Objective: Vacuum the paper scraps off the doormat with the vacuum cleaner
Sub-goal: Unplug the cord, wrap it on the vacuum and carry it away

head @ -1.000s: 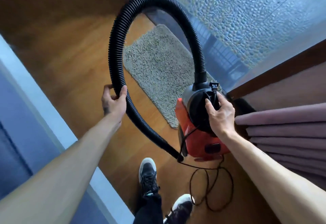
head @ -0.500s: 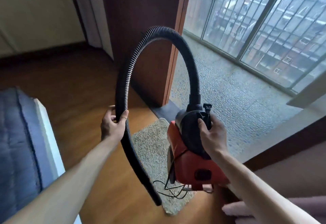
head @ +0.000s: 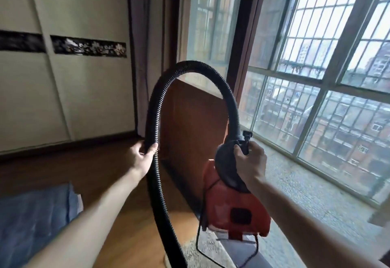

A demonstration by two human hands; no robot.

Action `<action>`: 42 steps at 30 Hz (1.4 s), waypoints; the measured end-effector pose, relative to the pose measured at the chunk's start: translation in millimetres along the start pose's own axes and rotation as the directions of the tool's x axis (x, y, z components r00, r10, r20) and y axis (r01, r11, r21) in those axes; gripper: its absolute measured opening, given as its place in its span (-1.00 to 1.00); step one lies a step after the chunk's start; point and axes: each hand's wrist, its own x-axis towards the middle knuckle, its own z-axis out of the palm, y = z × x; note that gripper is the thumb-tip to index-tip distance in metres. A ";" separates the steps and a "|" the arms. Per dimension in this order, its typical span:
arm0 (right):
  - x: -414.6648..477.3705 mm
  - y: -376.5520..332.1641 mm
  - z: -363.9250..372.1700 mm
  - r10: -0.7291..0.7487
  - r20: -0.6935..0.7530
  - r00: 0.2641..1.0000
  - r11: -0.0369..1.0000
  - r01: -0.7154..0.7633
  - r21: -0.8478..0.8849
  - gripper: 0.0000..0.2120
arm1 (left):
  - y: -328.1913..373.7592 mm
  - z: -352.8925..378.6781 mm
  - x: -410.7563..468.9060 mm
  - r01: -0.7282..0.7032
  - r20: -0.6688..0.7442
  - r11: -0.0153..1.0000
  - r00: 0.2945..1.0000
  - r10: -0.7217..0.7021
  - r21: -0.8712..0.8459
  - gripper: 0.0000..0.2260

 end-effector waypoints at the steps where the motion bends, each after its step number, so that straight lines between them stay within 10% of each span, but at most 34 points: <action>1: 4.4 -12.1 1.9 -0.007 -0.016 1.000 1.000 0.007 0.015 -0.90 | 11.7 -9.3 4.1 -0.006 0.005 0.999 1.000 0.006 0.032 -0.60; 42: 188.5 -110.4 263.0 -0.162 0.361 0.918 0.960 0.062 0.272 -0.81 | 61.2 -39.6 223.5 0.046 -0.439 0.970 0.896 0.067 0.241 -0.70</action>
